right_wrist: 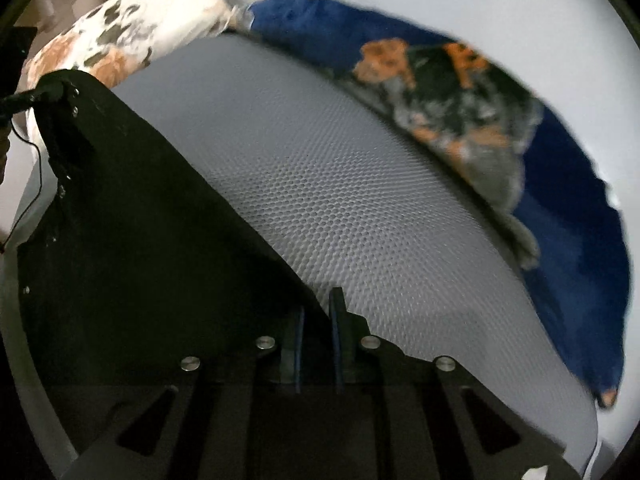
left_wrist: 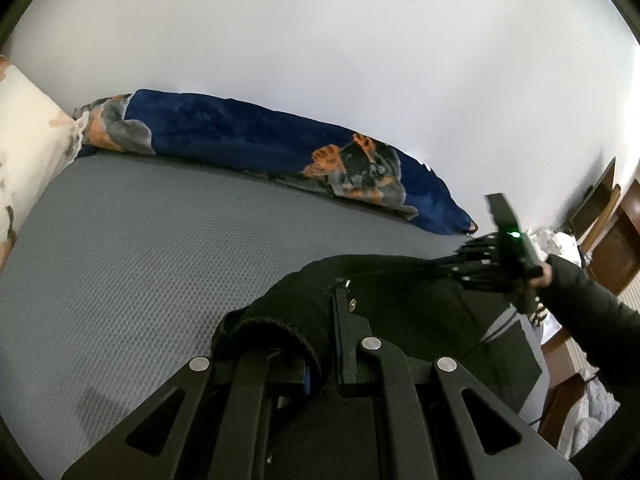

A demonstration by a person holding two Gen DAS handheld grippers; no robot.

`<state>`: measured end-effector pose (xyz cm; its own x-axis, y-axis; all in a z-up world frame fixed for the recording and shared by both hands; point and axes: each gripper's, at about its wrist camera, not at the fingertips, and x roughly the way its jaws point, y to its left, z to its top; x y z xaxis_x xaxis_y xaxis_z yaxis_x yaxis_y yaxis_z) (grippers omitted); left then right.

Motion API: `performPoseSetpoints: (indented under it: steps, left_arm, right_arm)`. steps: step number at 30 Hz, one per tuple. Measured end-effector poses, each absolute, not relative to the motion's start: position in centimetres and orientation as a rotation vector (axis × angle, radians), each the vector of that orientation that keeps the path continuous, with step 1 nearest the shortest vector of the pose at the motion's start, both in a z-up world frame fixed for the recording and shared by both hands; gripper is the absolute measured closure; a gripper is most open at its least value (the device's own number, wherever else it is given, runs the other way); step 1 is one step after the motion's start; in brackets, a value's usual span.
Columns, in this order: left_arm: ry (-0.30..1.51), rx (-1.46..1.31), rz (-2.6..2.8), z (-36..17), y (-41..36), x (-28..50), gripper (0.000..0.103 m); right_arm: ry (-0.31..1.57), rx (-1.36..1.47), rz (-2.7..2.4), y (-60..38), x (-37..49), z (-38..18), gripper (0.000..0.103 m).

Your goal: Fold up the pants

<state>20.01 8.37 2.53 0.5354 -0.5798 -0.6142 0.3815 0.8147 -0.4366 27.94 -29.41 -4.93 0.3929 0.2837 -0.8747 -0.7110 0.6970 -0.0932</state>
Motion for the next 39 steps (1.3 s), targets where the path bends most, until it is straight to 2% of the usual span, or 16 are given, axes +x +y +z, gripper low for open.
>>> performPoseSetpoints:
  steps: [11,20,32,36,39]
  left_arm:
    - [0.818,-0.177,-0.651,4.0,8.5,13.3,0.093]
    - [0.913,-0.115,-0.687,1.2,8.4,5.2,0.091]
    - [1.107,0.001,-0.562,-6.2,6.1,0.5,0.089]
    - [1.126,0.018,-0.519,-6.0,5.7,0.4,0.078]
    - [1.139,0.021,-0.514,-5.8,5.8,0.0,0.077]
  right_arm:
    - [0.89,-0.421,0.497,-32.9,15.4,-1.4,0.096]
    - [0.981,-0.308,0.496,-34.5,7.6,-4.7,0.096]
    - [1.093,-0.258,0.514,-34.5,5.4,-10.9,0.096]
    - [1.117,-0.233,0.508,-34.4,6.0,-11.8,0.095]
    - [1.121,-0.197,0.512,-34.5,6.2,-11.8,0.093]
